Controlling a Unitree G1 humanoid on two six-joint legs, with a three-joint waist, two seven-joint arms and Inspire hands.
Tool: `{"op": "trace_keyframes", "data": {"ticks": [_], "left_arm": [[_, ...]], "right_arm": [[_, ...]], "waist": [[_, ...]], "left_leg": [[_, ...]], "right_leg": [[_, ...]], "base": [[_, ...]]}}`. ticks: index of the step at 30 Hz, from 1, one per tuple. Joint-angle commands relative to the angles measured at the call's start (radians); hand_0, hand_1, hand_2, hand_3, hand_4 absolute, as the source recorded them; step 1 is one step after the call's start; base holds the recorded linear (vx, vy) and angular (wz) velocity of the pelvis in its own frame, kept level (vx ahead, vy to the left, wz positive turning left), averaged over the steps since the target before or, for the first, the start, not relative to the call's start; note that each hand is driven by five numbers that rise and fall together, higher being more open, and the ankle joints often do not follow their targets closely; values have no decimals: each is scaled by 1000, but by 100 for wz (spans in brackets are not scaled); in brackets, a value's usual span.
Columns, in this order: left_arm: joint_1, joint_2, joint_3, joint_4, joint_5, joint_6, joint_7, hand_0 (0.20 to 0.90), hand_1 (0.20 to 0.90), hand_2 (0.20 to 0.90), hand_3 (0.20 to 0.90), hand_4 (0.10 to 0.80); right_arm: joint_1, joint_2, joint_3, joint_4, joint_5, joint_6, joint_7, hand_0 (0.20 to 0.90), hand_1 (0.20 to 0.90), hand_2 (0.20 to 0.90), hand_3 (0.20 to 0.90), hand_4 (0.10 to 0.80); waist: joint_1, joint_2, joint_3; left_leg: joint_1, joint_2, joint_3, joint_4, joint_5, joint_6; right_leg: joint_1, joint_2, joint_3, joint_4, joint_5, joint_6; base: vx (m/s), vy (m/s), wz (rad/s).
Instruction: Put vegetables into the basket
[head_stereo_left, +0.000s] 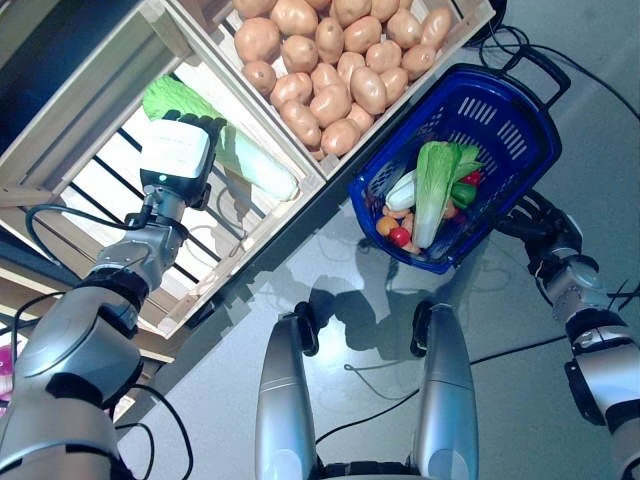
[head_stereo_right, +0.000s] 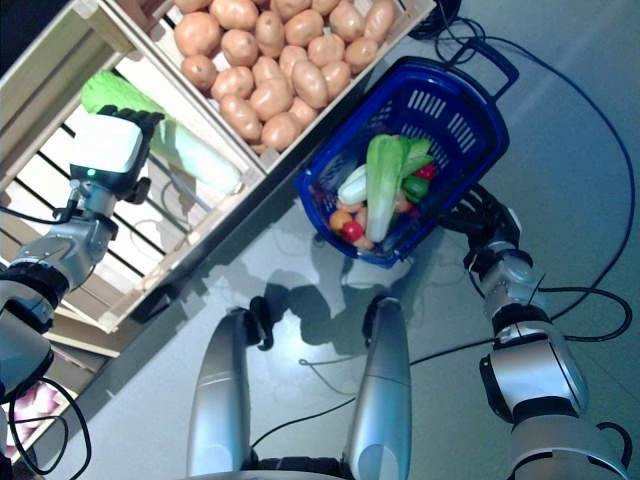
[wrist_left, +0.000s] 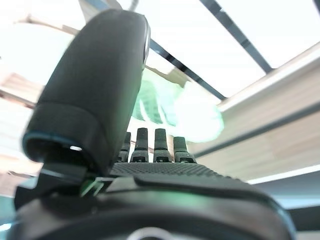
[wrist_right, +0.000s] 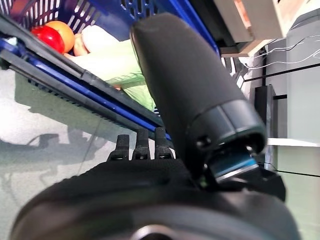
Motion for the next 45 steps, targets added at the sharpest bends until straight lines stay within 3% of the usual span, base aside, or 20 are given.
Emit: {"op": "trace_keyframes", "data": {"ticks": [1,8,18,28,35,36,38,45], "left_arm": [[-178,30,9,46,41,88,24,900,900,900,900,800],[-231,11,-63,46,151,159,29,900,900,900,900,800],[-288,-31,-171,63,349,182,-132,900,900,900,900,800],[-267,-24,-188,97,366,171,-328,900,900,900,900,800],[-252,-17,-181,131,302,194,-377,900,900,900,900,800],[-250,-14,-179,132,278,195,-378,799,799,799,799,733],[-251,-11,-176,133,237,188,-383,300,300,300,300,400],[-266,1,-168,142,220,134,-319,300,300,300,300,400]], "right_arm": [[-74,-62,5,-23,73,-89,16,900,900,900,900,800],[-86,-62,18,-32,72,-84,-3,900,900,900,900,800],[-105,-56,31,-36,92,-100,-10,900,900,900,900,800],[-106,-52,18,-58,134,-126,14,900,900,900,900,800],[-120,-65,15,-77,169,-127,5,900,900,900,900,800],[-119,-67,12,-78,183,-129,7,900,900,900,900,800],[-120,-71,9,-80,196,-130,7,900,900,900,900,800],[-116,-80,-8,-84,226,-116,33,900,900,900,900,800]], "waist": [[-12,0,-13],[-20,-3,-2],[-34,-7,-1],[-35,-9,-1],[-36,-8,-1],[-34,-8,-1],[-33,-8,-1],[-29,-10,-1]], "left_leg": [[42,13,-21,-43,-63,-31],[-16,13,-20,-9,-69,-28],[-91,17,-21,27,-75,-23],[-178,23,-28,89,-88,-18],[-225,22,-32,124,-94,-13],[-228,21,-33,128,-96,-11],[-231,21,-33,130,-95,-10],[-188,22,-26,111,-93,-7]], "right_leg": [[62,-15,10,-79,64,-19],[9,-15,9,-62,74,-15],[-58,-14,9,-49,87,-12],[-136,-27,7,-5,83,-13],[-179,-35,8,20,82,-18],[-182,-37,7,21,81,-18],[-184,-37,5,24,80,-19],[-142,-40,-8,16,73,-21]], "base": [[-46,10,0],[-44,8,-1],[-23,-3,-3],[-12,-36,0],[-16,-6,0],[-29,13,-7],[-31,11,-6],[-5,2,0]]}}
